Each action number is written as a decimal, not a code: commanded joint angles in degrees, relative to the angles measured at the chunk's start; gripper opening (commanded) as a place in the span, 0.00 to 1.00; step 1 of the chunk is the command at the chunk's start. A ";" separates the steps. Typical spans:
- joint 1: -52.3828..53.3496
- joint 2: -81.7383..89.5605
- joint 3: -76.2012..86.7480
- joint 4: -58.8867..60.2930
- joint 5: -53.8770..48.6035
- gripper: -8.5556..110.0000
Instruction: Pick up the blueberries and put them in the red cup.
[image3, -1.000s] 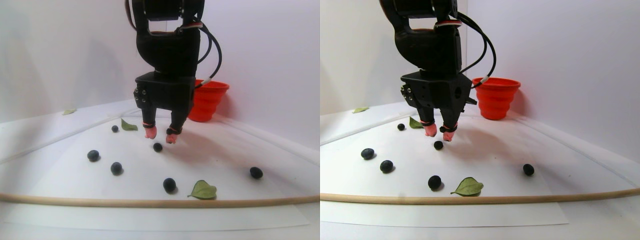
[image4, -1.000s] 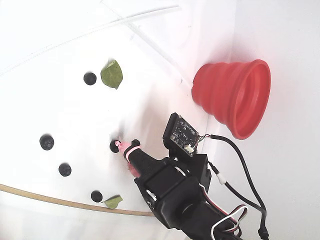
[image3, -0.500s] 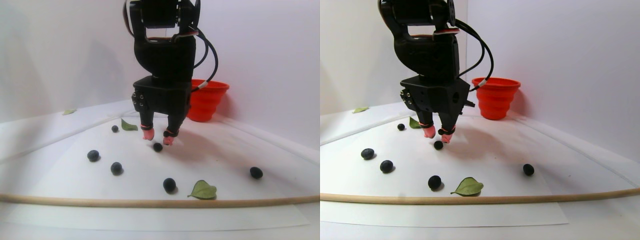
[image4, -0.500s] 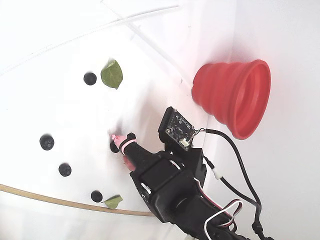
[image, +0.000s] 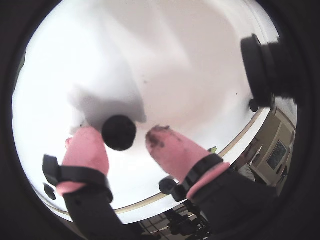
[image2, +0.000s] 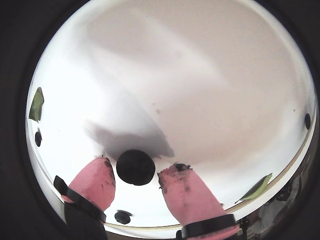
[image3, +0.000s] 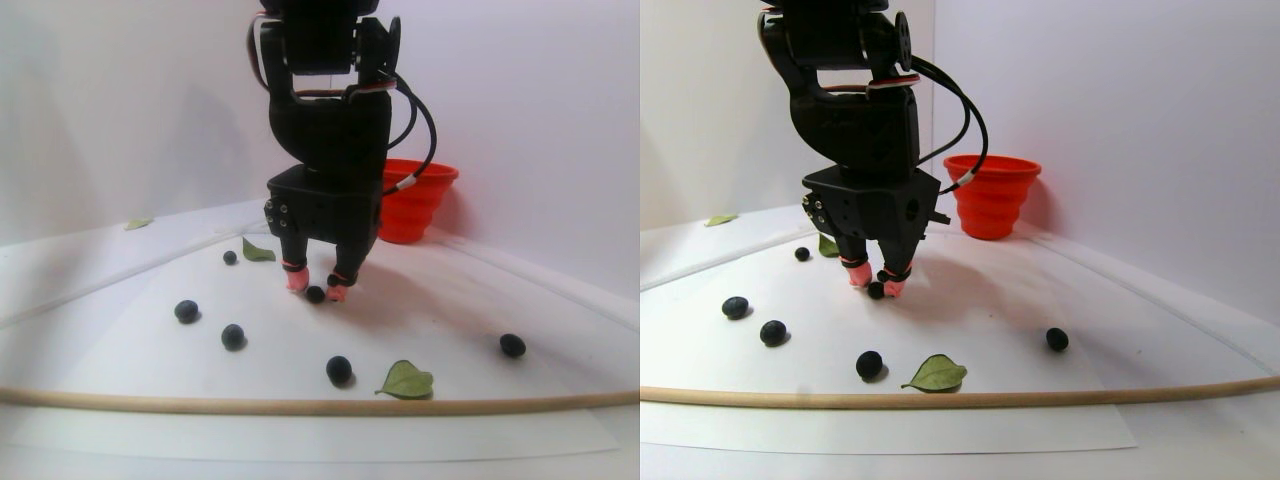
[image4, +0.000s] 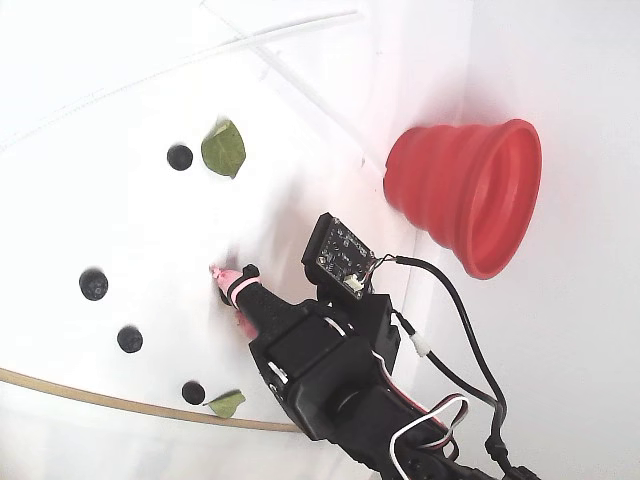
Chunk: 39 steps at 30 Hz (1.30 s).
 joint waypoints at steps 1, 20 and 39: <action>-0.35 0.70 -1.23 -1.32 -0.18 0.22; -0.44 -2.90 -0.79 -5.54 -1.41 0.20; -0.35 -1.67 1.05 -6.24 -1.76 0.16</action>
